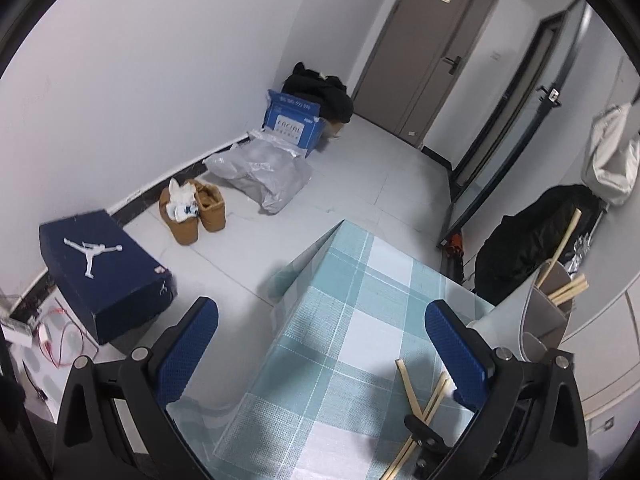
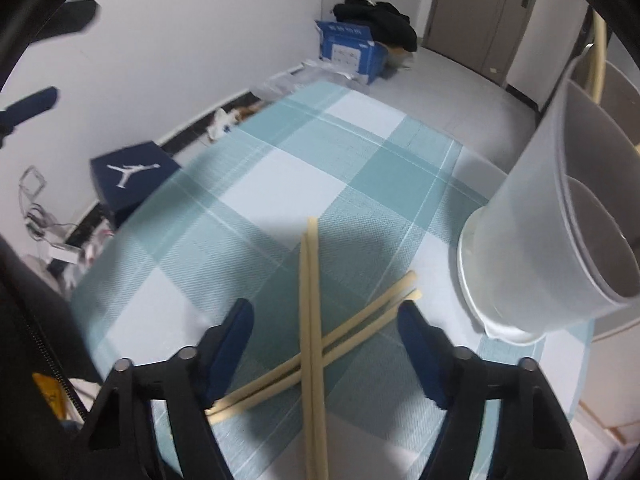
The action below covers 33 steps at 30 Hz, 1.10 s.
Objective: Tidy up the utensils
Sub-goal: 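Lower the right tool and grasp a wooden chopstick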
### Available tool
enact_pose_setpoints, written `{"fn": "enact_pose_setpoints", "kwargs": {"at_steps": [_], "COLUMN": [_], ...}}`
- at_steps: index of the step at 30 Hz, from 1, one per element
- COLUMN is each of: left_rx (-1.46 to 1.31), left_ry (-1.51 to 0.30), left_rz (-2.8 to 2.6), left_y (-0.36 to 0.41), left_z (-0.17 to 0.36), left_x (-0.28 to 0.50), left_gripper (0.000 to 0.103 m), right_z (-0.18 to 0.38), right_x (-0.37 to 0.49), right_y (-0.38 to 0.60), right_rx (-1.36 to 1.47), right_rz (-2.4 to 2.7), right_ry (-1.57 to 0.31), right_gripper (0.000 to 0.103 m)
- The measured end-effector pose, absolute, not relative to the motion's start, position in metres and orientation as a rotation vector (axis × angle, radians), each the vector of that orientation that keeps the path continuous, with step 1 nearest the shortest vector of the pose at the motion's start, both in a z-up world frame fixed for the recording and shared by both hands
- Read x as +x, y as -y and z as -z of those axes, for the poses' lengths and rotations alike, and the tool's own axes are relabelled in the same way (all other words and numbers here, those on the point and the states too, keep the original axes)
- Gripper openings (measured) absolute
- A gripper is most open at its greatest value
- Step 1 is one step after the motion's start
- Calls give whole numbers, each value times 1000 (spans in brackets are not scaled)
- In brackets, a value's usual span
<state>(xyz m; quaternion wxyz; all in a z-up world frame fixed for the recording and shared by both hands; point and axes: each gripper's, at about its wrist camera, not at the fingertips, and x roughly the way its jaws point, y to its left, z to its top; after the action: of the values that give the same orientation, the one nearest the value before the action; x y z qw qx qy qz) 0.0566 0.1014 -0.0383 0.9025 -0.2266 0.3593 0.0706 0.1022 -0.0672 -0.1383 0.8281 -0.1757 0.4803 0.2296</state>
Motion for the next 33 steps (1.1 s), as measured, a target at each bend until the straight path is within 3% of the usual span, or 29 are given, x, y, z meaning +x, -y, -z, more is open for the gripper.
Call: {"fn": "enact_pose_setpoints", "kwargs": {"at_steps": [8,12,29,33], "left_rx": [-525,-544,-598,-590], "left_ry": [-768,-784,-803,-795], "left_rz": [-159,-163,-158,-162], "left_y": [-113,-119,-128,-128], "left_z": [43,45,47,46], "left_x": [59,60,61,60], "left_gripper": [102,102,102,102], "right_z": [136,137,152,153], "right_x": [120,125,132,142], "right_y": [74,74,47,43], "right_rx": [-303,-317,-424,-402], "right_rz": [-417,-390,-521,-576], "right_ry": [-1029,-1042,-1126,-1142], "right_gripper": [53,37,24,13]}}
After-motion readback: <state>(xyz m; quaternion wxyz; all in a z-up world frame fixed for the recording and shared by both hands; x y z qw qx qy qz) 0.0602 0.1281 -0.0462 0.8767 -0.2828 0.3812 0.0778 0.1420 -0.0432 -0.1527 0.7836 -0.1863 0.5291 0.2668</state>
